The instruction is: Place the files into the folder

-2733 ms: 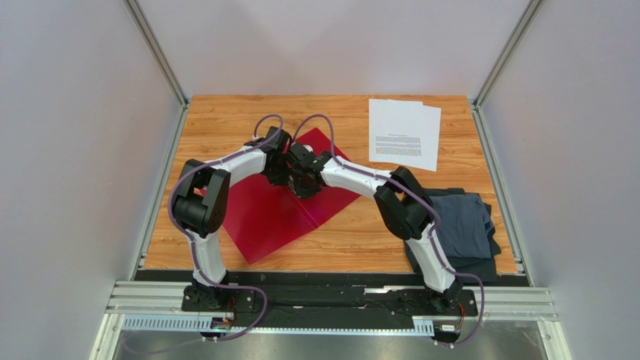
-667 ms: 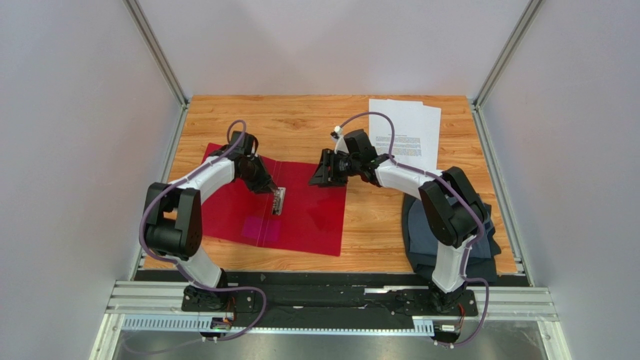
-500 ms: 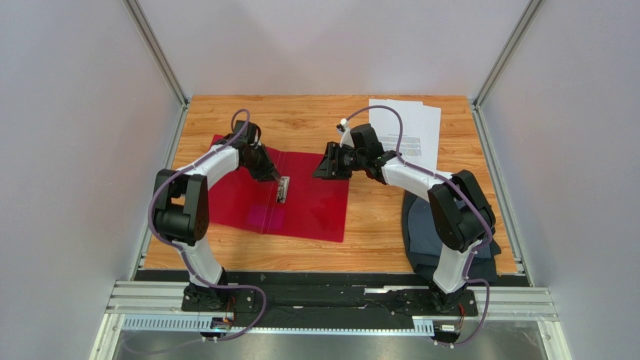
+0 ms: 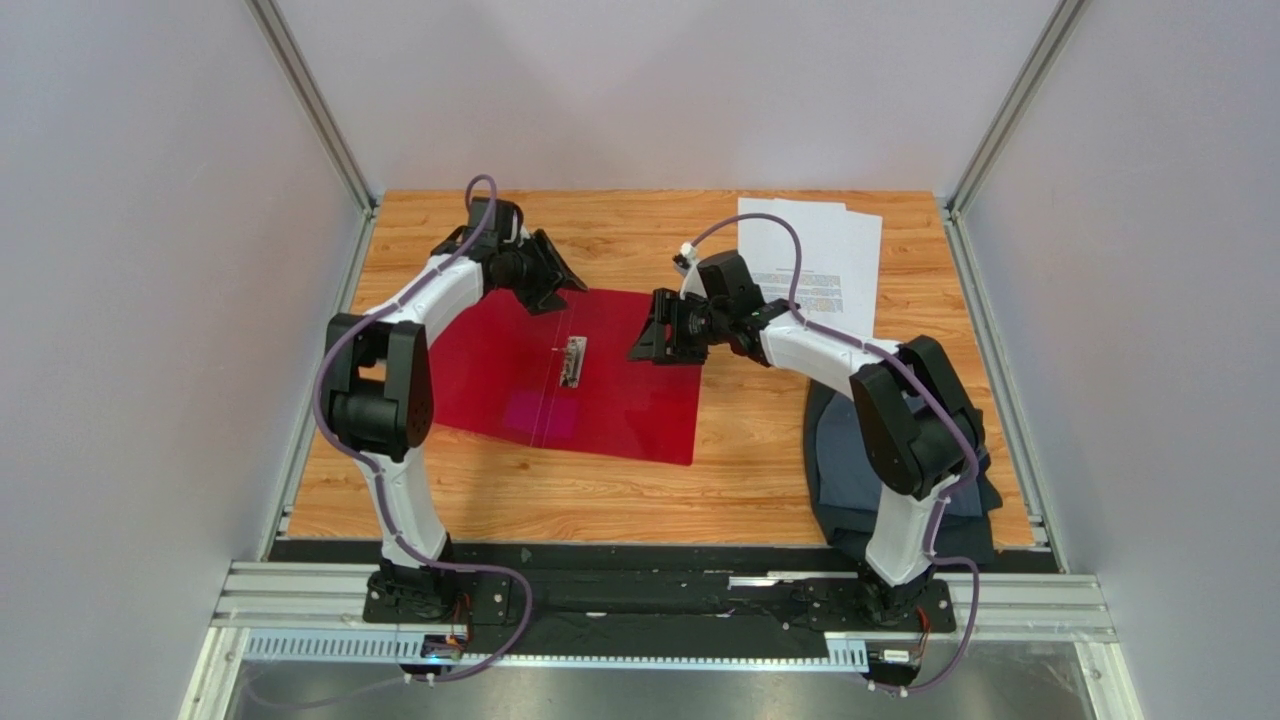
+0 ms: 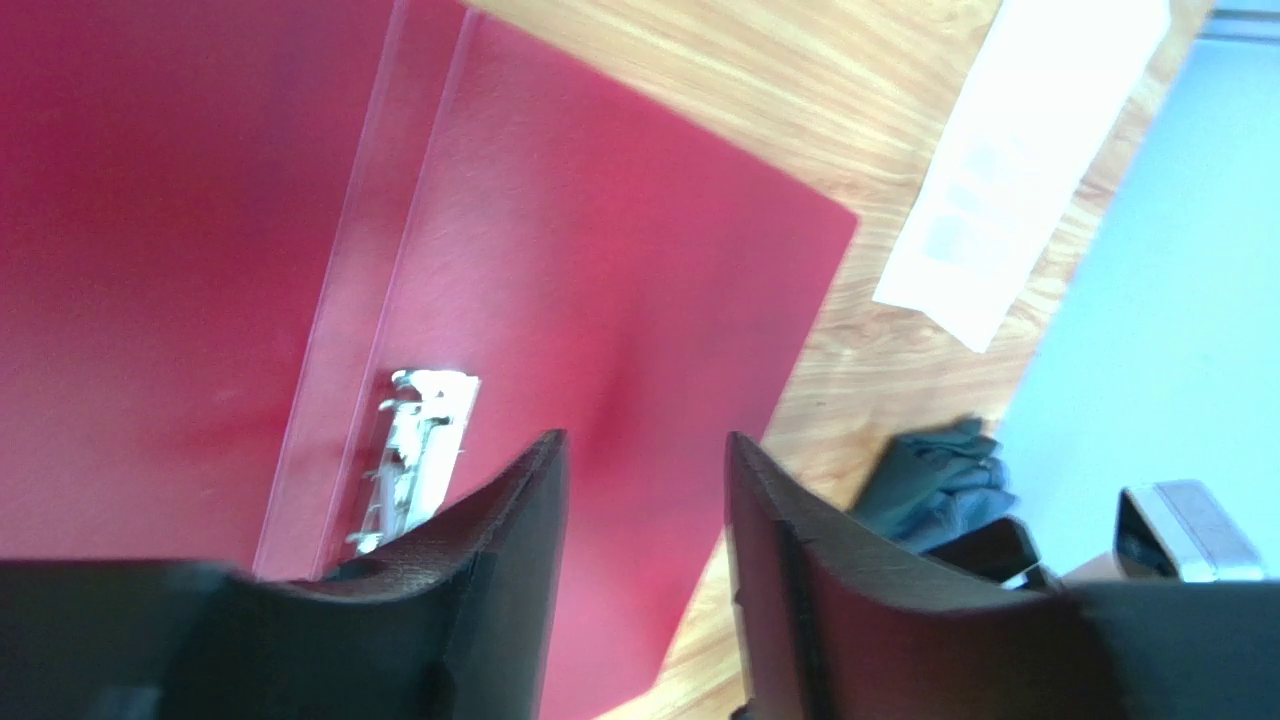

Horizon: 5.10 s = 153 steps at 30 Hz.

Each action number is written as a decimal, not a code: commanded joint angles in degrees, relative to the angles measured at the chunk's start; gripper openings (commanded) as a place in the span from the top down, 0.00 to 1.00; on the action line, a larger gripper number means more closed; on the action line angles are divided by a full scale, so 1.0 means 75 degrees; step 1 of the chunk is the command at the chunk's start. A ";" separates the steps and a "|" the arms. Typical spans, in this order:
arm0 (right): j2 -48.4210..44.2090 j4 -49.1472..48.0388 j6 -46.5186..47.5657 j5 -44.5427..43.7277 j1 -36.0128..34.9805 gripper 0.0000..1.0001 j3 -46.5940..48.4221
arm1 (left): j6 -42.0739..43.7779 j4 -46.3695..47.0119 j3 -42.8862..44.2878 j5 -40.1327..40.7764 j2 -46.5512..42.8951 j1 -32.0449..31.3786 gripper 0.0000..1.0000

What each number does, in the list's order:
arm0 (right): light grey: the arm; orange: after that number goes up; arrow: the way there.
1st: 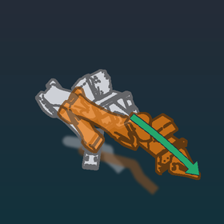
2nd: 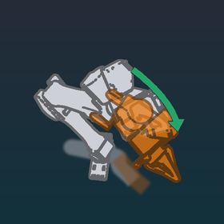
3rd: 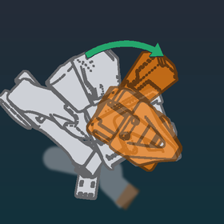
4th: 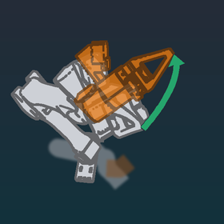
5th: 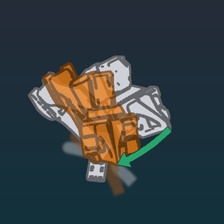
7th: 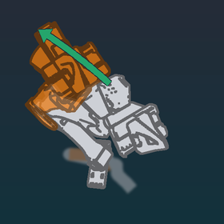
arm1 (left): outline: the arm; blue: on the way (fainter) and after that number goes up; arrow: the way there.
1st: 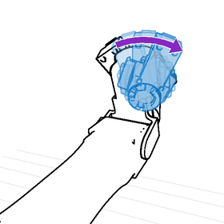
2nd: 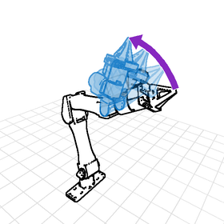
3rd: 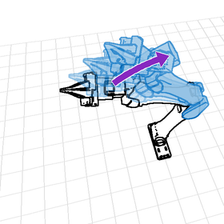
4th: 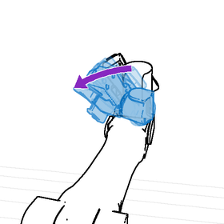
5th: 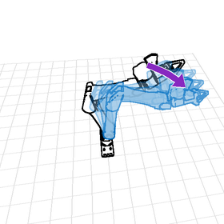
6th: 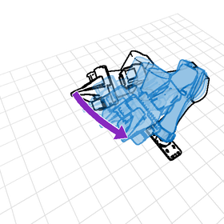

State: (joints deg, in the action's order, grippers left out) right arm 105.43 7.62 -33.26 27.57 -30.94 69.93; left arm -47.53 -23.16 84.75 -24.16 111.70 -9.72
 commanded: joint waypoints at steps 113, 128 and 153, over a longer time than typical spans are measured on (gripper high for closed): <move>0.3369 0.4071 0.4212 -0.2645 0.4652 0.21 0.5301 | -0.3188 0.0664 0.6512 0.3550 0.5497 -0.4388 0.79; 0.3111 0.3555 0.3404 -0.1229 0.4652 0.23 0.5066 | -0.3800 0.0146 0.6794 0.3069 0.5708 -0.4388 0.83; 0.2583 0.0333 0.0380 0.2440 0.5742 0.16 0.2910 | -0.3472 0.0181 0.6794 0.2917 0.5685 -0.4388 0.83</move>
State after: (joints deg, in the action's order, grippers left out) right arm 128.57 17.80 -25.02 40.07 11.18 93.84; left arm -74.70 -20.32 133.69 -1.63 153.67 -42.24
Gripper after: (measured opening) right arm 0.830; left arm 0.164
